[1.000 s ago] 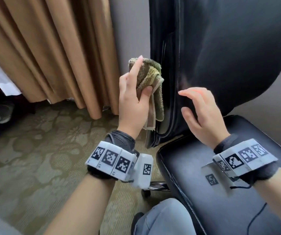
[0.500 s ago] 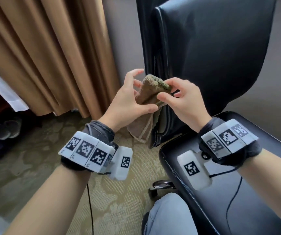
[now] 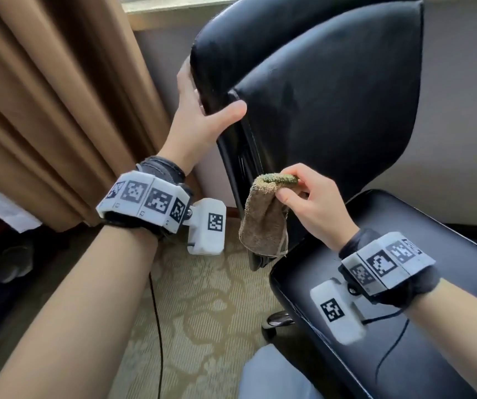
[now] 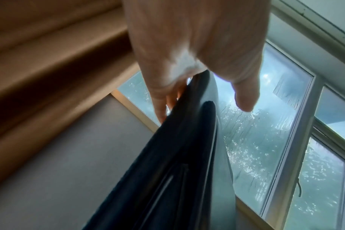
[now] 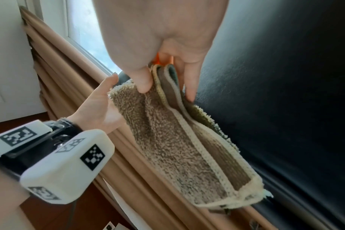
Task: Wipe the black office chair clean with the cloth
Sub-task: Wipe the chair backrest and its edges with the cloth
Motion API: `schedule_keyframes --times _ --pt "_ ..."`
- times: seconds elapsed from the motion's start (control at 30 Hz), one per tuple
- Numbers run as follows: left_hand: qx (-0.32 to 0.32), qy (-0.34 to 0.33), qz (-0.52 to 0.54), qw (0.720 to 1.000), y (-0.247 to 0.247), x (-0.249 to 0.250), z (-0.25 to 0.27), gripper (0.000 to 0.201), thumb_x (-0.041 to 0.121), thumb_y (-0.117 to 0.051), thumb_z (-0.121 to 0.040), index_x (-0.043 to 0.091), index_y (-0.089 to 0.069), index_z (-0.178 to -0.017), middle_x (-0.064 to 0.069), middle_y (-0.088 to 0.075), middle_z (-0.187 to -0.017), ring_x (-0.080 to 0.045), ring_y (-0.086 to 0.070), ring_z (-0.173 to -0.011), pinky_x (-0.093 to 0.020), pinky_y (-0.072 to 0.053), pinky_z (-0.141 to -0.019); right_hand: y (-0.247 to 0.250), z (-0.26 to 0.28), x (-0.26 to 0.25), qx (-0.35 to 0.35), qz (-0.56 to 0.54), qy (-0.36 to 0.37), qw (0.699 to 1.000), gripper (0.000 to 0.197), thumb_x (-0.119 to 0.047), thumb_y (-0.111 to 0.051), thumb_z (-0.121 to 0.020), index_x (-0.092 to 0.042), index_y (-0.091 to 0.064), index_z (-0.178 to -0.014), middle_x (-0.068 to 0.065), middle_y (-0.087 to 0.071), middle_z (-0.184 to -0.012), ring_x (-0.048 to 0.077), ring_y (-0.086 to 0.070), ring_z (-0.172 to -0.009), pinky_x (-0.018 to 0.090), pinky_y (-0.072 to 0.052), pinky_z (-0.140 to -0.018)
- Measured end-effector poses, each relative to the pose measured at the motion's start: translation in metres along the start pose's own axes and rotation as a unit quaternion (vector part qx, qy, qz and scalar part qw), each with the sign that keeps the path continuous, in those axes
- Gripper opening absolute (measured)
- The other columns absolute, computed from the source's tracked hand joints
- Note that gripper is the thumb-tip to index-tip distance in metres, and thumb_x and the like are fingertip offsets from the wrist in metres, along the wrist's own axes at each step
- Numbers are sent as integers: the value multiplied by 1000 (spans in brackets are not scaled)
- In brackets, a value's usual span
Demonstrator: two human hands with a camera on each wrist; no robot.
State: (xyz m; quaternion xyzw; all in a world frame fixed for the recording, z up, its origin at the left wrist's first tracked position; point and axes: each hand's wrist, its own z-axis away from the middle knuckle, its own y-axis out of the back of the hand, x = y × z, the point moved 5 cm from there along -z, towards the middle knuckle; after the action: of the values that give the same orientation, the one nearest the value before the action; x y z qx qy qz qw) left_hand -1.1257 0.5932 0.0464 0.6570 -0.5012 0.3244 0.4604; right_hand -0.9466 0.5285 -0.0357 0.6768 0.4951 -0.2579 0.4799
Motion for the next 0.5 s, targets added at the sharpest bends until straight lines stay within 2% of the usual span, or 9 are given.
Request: schedule_keyframes --times 0.03,0.1,0.2,0.3,0.37,0.43,0.5 --pt "3 -10 3 1000 -2 2 1 96 25 -72 -72 14 -10 -144 -7 -41 -140 -11 -48 -124 -31 -42 -104 0 2 -2 0 -4 -7 1000 14 -3 -61 -82 -17 -58 -84 -7 -59 -77 8 -55 -71 17 -44 -65" --pt "14 -19 6 1000 -5 7 5 98 22 -74 -68 11 -12 -143 -9 -38 -142 -16 -43 -129 -38 -37 -108 3 8 -5 10 -2 -14 1000 10 -5 -61 -83 -15 -58 -84 -4 -60 -76 8 -55 -69 18 -44 -64" --pt "19 -30 5 999 -7 14 13 95 14 -72 -67 8 -15 -143 -11 -38 -141 -17 -44 -128 -35 -37 -107 10 19 -6 41 -3 -25 999 12 -7 -61 -84 -19 -57 -83 -10 -57 -73 1 -51 -65 12 -41 -62" --pt "29 -47 -1 998 -2 20 30 91 8 -68 -67 10 -15 -141 -12 -41 -139 -16 -46 -126 -32 -39 -106 15 29 -8 55 -19 -37 998 14 -9 -61 -84 -23 -56 -82 -10 -57 -74 3 -52 -66 22 -46 -65" --pt "23 -50 2 998 2 23 47 89 3 -65 -67 10 -13 -139 -12 -44 -135 -14 -49 -120 -27 -43 -102 14 37 -12 61 -37 -38 997 16 -9 -61 -84 -24 -55 -84 -10 -58 -77 5 -53 -67 25 -48 -65" --pt "15 -51 -3 999 7 25 63 89 -1 -61 -66 10 -11 -139 -10 -52 -123 -14 -57 -105 -22 -49 -90 11 47 -18 79 -59 -30 995 18 -10 -63 -83 -24 -53 -89 -10 -56 -77 2 -51 -62 20 -46 -63" --pt "10 -50 -22 998 13 25 77 89 1 -62 -67 13 -11 -139 -8 -57 -115 -17 -61 -95 -25 -52 -84 7 58 -25 99 -62 -14 993 23 -10 -65 -82 -24 -49 -92 -9 -50 -73 1 -44 -54 15 -42 -58"
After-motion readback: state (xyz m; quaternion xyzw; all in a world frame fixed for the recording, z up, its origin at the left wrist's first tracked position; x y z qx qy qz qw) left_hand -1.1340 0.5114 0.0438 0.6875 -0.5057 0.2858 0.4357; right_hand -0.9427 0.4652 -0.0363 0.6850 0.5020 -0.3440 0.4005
